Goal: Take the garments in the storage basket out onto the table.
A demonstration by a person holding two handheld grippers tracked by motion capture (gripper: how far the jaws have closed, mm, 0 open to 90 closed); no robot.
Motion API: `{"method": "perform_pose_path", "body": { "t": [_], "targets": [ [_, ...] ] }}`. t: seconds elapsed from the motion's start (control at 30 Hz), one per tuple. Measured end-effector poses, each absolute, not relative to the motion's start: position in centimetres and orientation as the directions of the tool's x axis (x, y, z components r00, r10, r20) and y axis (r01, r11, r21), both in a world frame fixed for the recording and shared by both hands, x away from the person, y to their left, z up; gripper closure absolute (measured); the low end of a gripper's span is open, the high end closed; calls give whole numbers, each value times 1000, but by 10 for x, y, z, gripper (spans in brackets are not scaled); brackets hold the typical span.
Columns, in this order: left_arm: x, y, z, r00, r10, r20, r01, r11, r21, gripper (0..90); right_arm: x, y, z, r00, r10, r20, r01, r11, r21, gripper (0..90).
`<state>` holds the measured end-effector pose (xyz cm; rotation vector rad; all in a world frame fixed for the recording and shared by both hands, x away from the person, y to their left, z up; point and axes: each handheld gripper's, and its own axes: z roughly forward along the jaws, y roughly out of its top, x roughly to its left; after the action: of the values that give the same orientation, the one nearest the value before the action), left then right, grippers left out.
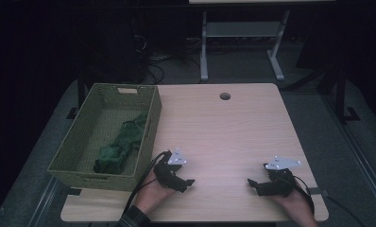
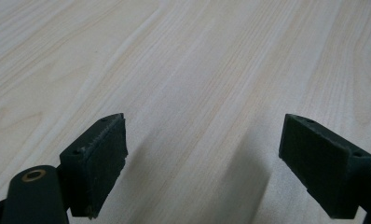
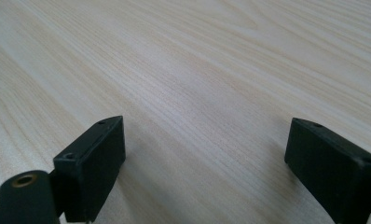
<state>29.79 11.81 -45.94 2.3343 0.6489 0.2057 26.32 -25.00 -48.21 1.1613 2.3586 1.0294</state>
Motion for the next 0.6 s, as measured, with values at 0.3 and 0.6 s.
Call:
{"method": "perform_pose_path", "body": {
  "t": [0.3, 0.6],
  "targets": [
    [297, 117, -444, 875, 482, -40, 379, -633, 675, 143, 263, -250, -482, -621, 783, 32, 556, 412, 722, 114],
    [297, 118, -428, 887, 461, -31, 358, -643, 677, 143, 264, -250, -482, -622, 782, 34, 558, 413, 720, 110]
  ]
}}
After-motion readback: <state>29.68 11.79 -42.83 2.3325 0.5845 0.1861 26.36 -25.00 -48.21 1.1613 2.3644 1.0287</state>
